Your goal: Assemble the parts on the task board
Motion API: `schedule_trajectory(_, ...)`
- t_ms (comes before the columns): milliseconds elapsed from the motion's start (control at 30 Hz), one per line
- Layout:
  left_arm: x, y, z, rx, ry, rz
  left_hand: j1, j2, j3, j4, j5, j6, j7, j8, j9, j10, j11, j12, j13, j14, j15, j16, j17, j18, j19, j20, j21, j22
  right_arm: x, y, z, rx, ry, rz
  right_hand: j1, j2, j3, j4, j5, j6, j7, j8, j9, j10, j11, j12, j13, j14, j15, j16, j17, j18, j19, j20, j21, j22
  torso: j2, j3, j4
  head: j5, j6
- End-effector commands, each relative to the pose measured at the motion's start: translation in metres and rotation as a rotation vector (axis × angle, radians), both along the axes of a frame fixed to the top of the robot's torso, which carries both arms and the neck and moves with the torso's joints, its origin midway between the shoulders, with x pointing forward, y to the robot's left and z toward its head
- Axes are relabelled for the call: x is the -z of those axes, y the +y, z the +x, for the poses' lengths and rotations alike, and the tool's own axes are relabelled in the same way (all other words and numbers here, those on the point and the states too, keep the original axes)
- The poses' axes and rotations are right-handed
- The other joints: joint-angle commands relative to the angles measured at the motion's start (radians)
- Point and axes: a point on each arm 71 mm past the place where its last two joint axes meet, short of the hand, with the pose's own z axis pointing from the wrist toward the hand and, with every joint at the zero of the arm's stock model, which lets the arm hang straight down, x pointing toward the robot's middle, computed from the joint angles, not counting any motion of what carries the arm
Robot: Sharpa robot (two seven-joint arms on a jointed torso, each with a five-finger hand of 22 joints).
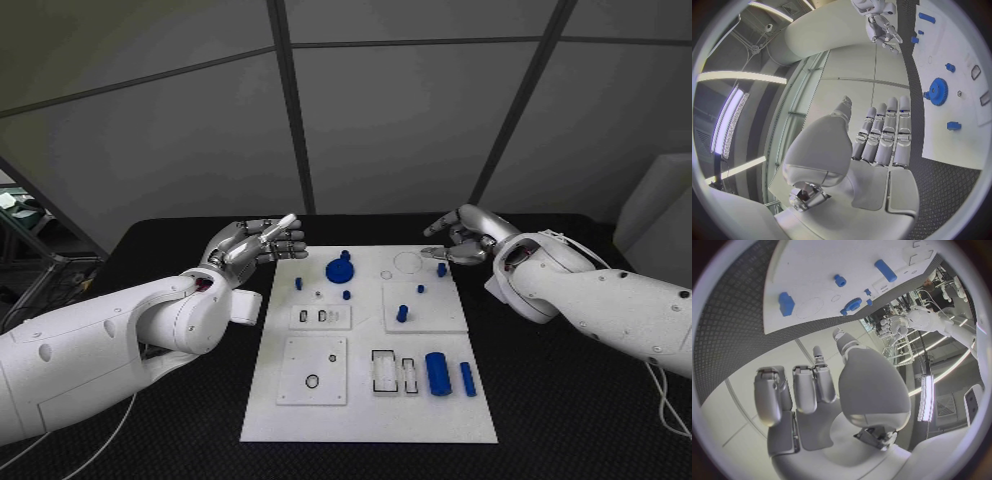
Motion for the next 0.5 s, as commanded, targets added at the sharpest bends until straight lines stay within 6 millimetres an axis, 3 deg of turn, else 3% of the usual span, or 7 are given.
schedule_trajectory(33, -0.001, -0.002, 0.001, 0.012, -0.010, -0.005, -0.001, -0.001, -0.003, -0.005, -0.005, 0.006, 0.004, -0.004, -0.001, 0.004, 0.003, -0.004, -0.001, 0.004, 0.003, -0.003, 0.001, -0.013, 0.006, -0.002, 0.002, -0.002, 0.000, -0.006, -0.001, -0.075, 0.046, 0.083, 0.036, -0.003, 0.005, -0.025, -0.003, 0.009, 0.000, -0.003, -0.001, 0.023, 0.000, -0.006, 0.113, 0.045, 0.000, -0.004, 0.000, -0.011, 0.092, 0.003, -0.001, 0.247, -0.002, 0.0070, -0.0119, 0.000, -0.002)
schedule_trajectory(100, -0.001, -0.003, 0.001, 0.014, -0.009, -0.006, -0.001, -0.001, -0.003, -0.005, -0.005, 0.006, 0.004, -0.004, -0.001, 0.004, 0.003, -0.004, -0.001, 0.004, 0.003, -0.003, 0.001, -0.013, 0.006, -0.002, 0.002, -0.002, 0.001, -0.014, -0.001, -0.074, 0.054, 0.081, 0.053, -0.002, 0.009, -0.038, -0.003, 0.013, -0.001, -0.003, -0.001, 0.024, 0.000, -0.005, 0.114, 0.046, 0.000, -0.002, 0.004, -0.012, 0.093, 0.002, 0.000, 0.248, -0.001, 0.0094, -0.0139, 0.000, 0.001)
schedule_trajectory(133, -0.001, -0.003, 0.001, 0.015, -0.008, -0.006, -0.001, -0.001, -0.003, -0.006, -0.005, 0.006, 0.004, -0.004, -0.002, 0.003, 0.003, -0.004, -0.001, 0.004, 0.003, -0.004, 0.001, -0.013, 0.006, -0.002, 0.002, -0.002, 0.002, -0.018, 0.000, -0.073, 0.058, 0.079, 0.060, -0.001, 0.011, -0.044, -0.003, 0.014, -0.001, -0.003, -0.001, 0.024, 0.000, -0.004, 0.115, 0.047, -0.001, -0.002, 0.006, -0.012, 0.093, 0.002, 0.000, 0.249, -0.001, 0.0075, -0.0124, -0.002, 0.002)
schedule_trajectory(167, -0.001, -0.004, 0.001, 0.015, -0.008, -0.007, -0.001, -0.001, -0.003, -0.006, -0.005, 0.006, 0.004, -0.004, -0.002, 0.003, 0.003, -0.004, -0.001, 0.004, 0.003, -0.004, 0.001, -0.013, 0.006, -0.002, 0.002, -0.002, 0.003, -0.020, 0.000, -0.072, 0.061, 0.077, 0.063, 0.000, 0.011, -0.047, -0.003, 0.015, -0.001, -0.003, -0.001, 0.024, -0.001, -0.004, 0.115, 0.047, -0.001, -0.002, 0.006, -0.012, 0.093, 0.002, 0.000, 0.249, -0.001, 0.0083, -0.0130, -0.003, 0.002)
schedule_trajectory(367, 0.000, -0.005, 0.002, 0.018, -0.005, -0.008, -0.001, -0.001, -0.004, -0.006, -0.005, 0.006, 0.005, -0.005, -0.002, 0.003, 0.003, -0.005, -0.001, 0.004, 0.003, -0.004, 0.002, -0.013, 0.006, -0.002, 0.002, -0.002, 0.013, -0.033, 0.004, -0.064, 0.091, 0.049, 0.073, -0.001, 0.013, -0.058, -0.003, 0.018, -0.001, -0.003, -0.002, 0.025, -0.001, -0.002, 0.117, 0.048, -0.001, 0.000, 0.011, -0.012, 0.094, 0.002, 0.001, 0.251, -0.001, 0.0038, -0.0068, -0.010, -0.005)
schedule_trajectory(500, 0.001, -0.005, 0.002, 0.016, -0.004, -0.007, -0.001, -0.001, -0.004, -0.006, -0.005, 0.006, 0.005, -0.005, -0.002, 0.003, 0.003, -0.005, -0.001, 0.004, 0.003, -0.004, 0.002, -0.013, 0.006, -0.002, 0.002, -0.002, 0.017, -0.035, 0.006, -0.061, 0.099, 0.035, 0.074, -0.001, 0.013, -0.059, -0.003, 0.018, -0.001, -0.003, -0.002, 0.025, -0.001, -0.002, 0.117, 0.048, -0.001, 0.000, 0.012, -0.012, 0.095, 0.002, 0.001, 0.251, -0.001, 0.0041, -0.0067, -0.008, -0.004)
